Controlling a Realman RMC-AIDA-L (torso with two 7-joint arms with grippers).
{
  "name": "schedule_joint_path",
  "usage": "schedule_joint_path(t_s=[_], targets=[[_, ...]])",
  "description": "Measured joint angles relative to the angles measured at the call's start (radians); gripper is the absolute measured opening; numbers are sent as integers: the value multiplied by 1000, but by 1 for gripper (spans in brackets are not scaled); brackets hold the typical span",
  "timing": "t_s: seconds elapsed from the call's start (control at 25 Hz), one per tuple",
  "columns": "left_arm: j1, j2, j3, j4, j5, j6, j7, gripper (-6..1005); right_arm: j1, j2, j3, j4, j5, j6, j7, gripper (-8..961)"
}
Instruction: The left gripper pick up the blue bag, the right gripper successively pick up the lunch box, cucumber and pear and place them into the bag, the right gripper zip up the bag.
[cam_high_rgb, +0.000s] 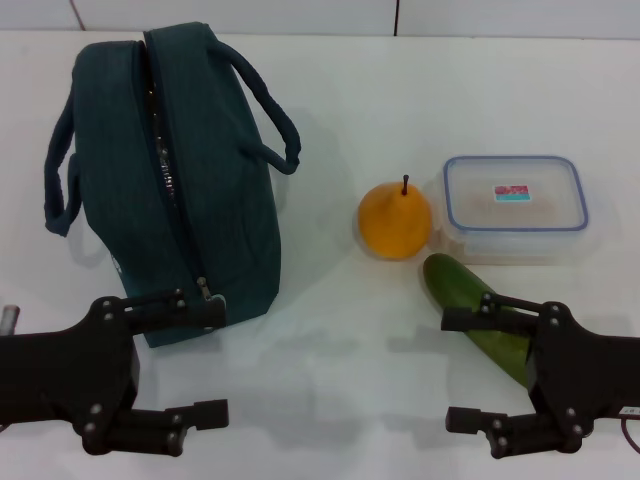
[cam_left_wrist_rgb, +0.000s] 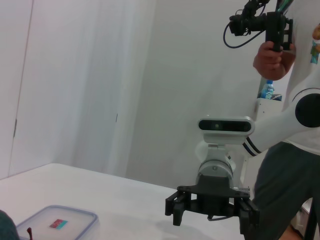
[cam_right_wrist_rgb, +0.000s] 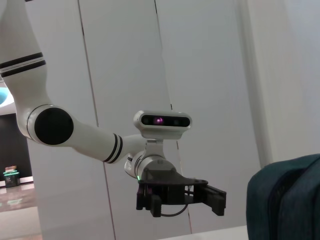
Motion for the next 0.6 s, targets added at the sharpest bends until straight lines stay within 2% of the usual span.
schedule_joint_path(t_s=[0.36, 0.48, 0.6], targets=[[0, 1, -2, 0, 0, 0, 0, 861, 1, 0, 0, 3, 2, -2, 0, 857], [0, 1, -35, 0, 0, 10, 0, 861, 0, 0, 2, 4, 2, 4, 0, 856], [3, 1, -107, 0, -61, 29, -37, 862, -3, 0, 7, 4, 6, 6, 0, 856]])
